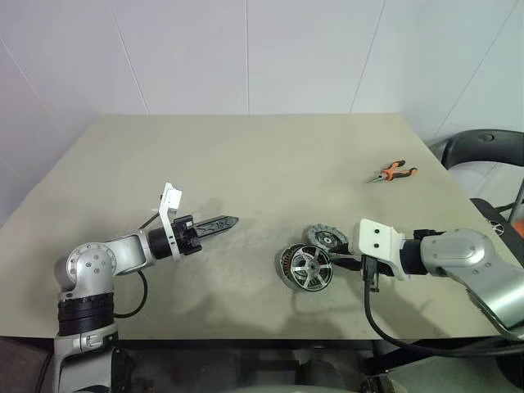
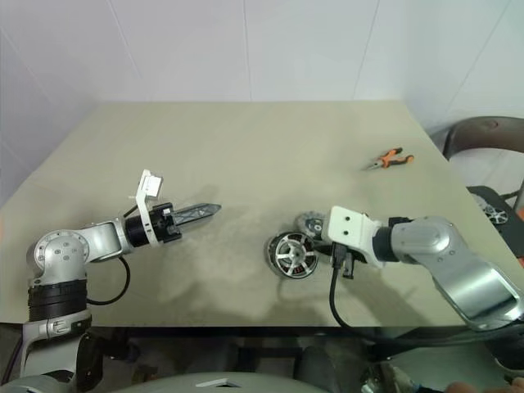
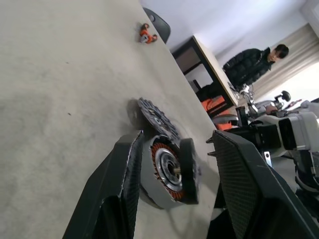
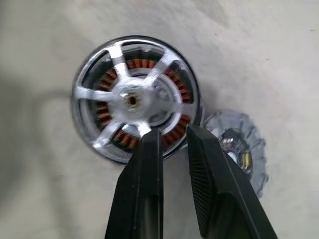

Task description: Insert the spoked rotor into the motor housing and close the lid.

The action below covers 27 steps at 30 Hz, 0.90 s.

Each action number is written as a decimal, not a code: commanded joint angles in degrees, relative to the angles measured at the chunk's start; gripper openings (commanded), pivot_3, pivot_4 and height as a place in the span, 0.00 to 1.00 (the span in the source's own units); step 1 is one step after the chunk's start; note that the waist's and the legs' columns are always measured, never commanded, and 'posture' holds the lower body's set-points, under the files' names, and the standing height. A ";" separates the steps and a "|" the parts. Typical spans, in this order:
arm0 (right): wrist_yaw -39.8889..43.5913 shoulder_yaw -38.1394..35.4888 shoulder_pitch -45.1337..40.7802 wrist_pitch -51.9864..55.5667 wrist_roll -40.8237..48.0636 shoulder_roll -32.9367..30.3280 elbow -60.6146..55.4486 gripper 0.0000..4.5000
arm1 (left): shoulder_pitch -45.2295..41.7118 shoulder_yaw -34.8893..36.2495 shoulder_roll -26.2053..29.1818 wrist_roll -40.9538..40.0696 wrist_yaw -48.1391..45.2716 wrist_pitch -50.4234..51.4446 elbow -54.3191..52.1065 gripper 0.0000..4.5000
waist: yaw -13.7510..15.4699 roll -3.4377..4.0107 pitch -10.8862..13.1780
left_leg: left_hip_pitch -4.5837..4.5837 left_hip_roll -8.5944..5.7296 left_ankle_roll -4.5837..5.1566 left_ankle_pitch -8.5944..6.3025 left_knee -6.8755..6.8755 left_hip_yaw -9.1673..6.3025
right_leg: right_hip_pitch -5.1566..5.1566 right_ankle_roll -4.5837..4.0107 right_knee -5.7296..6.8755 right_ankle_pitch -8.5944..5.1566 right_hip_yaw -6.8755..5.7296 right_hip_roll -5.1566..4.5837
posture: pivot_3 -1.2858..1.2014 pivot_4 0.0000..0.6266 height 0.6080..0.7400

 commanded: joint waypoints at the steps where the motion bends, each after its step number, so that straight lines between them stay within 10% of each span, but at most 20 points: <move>1: 2.16 0.25 -0.95 -3.86 -2.89 -0.36 0.61 0.18 | 2.35 -1.56 0.97 -0.45 -0.77 -1.29 -4.23 0.52 | -0.05 0.00 0.00 | 0.00 0.00 -0.09 0.05 -0.02 0.00 | 0.04 0.00 0.01 0.00 0.00 0.00 | 0.52 0.00 1.00; 27: 7.59 4.81 -2.52 -10.56 -10.94 5.28 7.12 0.18 | 8.00 -7.79 4.00 7.37 -9.82 -14.78 3.21 0.52 | -0.09 0.04 -0.03 | 0.10 0.01 -0.03 0.01 0.00 -0.01 | -0.06 -0.01 0.11 0.01 -0.01 -0.02 | 0.52 0.00 1.00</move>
